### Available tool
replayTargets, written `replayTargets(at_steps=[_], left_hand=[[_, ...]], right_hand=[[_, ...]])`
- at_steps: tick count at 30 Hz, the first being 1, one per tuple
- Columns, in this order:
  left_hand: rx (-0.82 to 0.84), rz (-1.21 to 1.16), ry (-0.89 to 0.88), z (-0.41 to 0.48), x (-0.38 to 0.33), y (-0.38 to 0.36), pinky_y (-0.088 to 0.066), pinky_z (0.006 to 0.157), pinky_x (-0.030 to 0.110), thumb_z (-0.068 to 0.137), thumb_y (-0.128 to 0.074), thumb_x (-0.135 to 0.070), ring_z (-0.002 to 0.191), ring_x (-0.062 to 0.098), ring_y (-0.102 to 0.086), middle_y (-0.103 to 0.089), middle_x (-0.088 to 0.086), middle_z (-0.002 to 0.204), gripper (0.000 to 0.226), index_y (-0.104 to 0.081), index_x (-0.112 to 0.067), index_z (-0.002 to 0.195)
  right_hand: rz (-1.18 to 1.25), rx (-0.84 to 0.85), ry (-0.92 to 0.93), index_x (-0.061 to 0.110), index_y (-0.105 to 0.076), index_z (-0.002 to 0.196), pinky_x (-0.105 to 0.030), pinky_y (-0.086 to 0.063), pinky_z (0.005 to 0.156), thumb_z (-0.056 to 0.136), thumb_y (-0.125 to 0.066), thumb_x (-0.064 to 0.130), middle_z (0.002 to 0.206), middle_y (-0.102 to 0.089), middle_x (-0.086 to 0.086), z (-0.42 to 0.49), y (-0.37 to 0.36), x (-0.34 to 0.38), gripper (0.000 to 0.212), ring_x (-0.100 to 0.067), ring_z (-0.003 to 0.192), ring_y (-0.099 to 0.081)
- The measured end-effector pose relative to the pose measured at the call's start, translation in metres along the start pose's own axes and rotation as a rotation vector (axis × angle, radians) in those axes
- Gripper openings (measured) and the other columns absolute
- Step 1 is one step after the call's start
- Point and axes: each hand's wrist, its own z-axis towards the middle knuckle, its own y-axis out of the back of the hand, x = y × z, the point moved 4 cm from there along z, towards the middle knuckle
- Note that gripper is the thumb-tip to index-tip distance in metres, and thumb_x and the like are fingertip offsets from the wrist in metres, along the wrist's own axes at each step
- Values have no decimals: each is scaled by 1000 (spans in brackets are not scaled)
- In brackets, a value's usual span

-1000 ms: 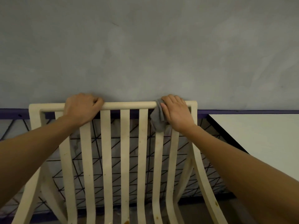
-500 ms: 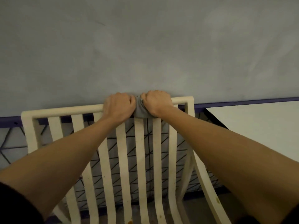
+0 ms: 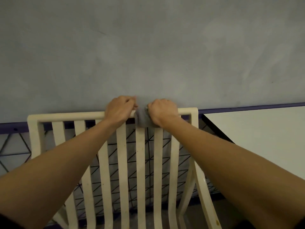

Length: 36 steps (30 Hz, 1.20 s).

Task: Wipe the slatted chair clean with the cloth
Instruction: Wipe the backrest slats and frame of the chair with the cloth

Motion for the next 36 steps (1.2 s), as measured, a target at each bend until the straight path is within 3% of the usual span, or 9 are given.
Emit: replayTargets(at_steps=[6, 11, 15, 18, 24, 28, 32, 34, 36], left_hand=[[66, -161, 148, 8, 4, 12, -41, 92, 35, 101, -32, -50, 100, 21, -59, -68, 2, 110, 46, -71, -24, 98], [143, 67, 72, 4, 4, 4, -43, 85, 36, 96, -34, -60, 95, 24, -59, -69, 3, 106, 48, -69, -27, 100], [162, 199, 28, -2, 2, -1, -40, 74, 36, 96, -27, -65, 78, 24, -56, -60, -2, 76, 58, -64, -22, 82], [161, 288, -51, -7, -1, -2, -36, 63, 34, 98, -30, -59, 68, 23, -57, -59, 0, 68, 51, -58, -28, 69], [52, 398, -114, -13, -2, -5, -45, 63, 35, 98, -33, -45, 61, 24, -56, -60, 5, 64, 50, -66, -18, 73], [66, 530, -127, -13, -14, -14, -37, 67, 36, 100, -29, -27, 63, 26, -51, -57, 5, 68, 39, -57, -15, 76], [109, 427, -273, -28, -58, -47, -36, 86, 44, 103, -25, -37, 89, 29, -56, -64, 4, 97, 37, -59, -22, 102], [143, 445, -306, -37, -88, -71, -32, 94, 46, 102, -23, -43, 107, 33, -51, -60, 5, 117, 42, -56, -24, 120], [154, 482, -277, -41, -100, -83, -30, 97, 46, 102, -22, -44, 113, 34, -46, -56, 6, 125, 44, -52, -25, 128]], right_hand=[[258, -266, 176, 14, -60, 107, -36, -38, 78, 97, -45, 26, 106, -67, -6, -4, -4, 79, 22, -24, 94, -62], [244, -418, 384, 11, -57, 117, -36, -38, 76, 102, -36, 31, 105, -64, -9, -10, -27, 38, 33, -26, 89, -57], [192, -430, 408, 12, -52, 126, -34, -39, 82, 102, -39, 32, 106, -57, -5, -20, -35, -3, 34, -23, 92, -51], [219, -399, 367, 13, -49, 130, -32, -36, 89, 102, -40, 30, 114, -55, -5, -29, -40, -36, 35, -23, 100, -50], [327, -421, 146, 8, -49, 134, -37, -36, 104, 100, -38, 29, 125, -55, -9, -51, -49, -107, 41, -26, 114, -48], [773, -402, -106, 8, -42, 141, -26, -37, 102, 103, -38, 21, 137, -43, -8, -59, -56, -114, 40, -18, 121, -44], [1110, -367, -355, 14, -35, 145, -23, -38, 99, 104, -34, 26, 141, -43, -7, -63, -57, -107, 42, -14, 120, -47], [1193, -360, -392, 16, -43, 138, -34, -47, 99, 104, -36, 28, 129, -55, -7, -71, -61, -113, 36, -18, 115, -55], [1273, -325, -402, 16, -48, 133, -28, -54, 86, 104, -37, 27, 118, -61, -6, -82, -66, -117, 33, -16, 106, -61]])
